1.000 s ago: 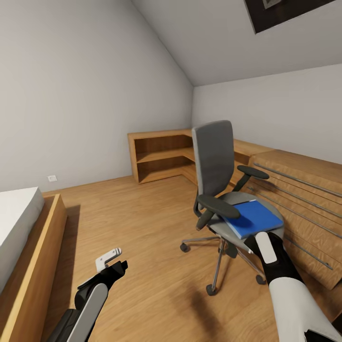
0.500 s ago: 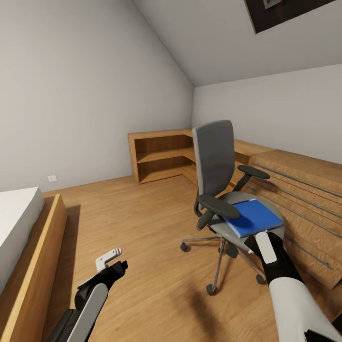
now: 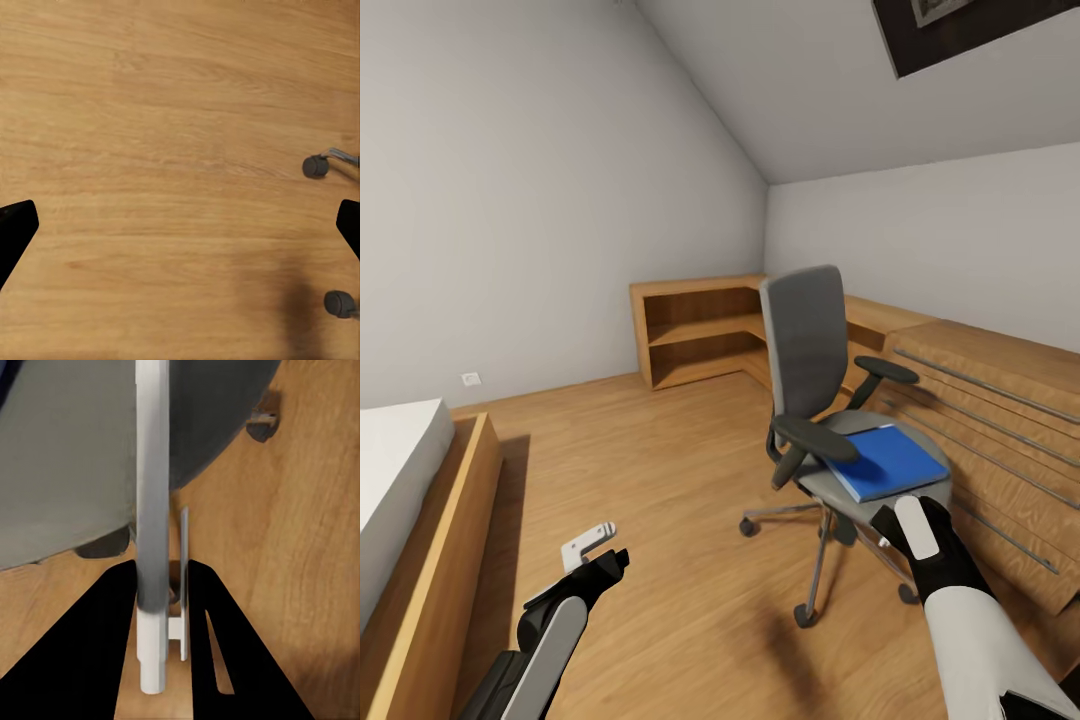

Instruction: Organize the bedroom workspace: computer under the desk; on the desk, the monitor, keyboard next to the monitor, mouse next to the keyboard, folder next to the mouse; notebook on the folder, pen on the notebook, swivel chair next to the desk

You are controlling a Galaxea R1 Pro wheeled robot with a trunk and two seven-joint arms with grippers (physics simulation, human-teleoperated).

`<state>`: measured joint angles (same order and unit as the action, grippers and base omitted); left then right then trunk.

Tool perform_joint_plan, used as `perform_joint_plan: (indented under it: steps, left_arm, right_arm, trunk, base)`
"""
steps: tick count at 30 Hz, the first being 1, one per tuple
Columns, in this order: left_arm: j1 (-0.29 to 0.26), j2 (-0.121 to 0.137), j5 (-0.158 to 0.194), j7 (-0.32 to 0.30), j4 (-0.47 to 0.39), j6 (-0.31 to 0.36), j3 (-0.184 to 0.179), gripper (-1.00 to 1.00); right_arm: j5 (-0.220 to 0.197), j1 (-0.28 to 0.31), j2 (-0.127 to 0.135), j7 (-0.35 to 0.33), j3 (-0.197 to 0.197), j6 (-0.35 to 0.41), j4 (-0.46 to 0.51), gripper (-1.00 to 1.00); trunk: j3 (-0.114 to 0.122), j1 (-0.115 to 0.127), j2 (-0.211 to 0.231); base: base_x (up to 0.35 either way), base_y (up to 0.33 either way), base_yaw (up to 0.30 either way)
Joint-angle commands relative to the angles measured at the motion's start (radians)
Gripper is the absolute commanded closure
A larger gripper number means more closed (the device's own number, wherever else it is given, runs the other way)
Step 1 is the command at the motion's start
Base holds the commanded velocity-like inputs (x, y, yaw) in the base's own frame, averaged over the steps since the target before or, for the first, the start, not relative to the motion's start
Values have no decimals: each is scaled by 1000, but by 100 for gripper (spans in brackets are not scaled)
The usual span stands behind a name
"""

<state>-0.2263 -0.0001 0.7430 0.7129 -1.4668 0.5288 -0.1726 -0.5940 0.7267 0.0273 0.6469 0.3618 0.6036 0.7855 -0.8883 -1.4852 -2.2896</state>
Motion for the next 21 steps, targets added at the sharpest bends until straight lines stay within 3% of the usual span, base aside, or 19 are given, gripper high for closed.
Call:
perform_joint_plan:
  steps: [1,6,21]
  left_arm:
    - [-1,0,7,9,-1,2,-1,-100]
    - [-1,0,8,8,-1,2,-1,-100]
    - [-1,0,9,8,-1,2,-1,-100]
  right_arm:
    - [-9,0,0,8,0,2,1,100]
    - [-8,0,1,8,0,2,2,100]
    - [-7,0,2,8,0,2,5,100]
  trunk:
    - [2,4,7]
    - [18,23,42]
    - [65,81,147]
  base:
    - [0,0,0]
    - [-201,0,0]
    - [-331,0,0]
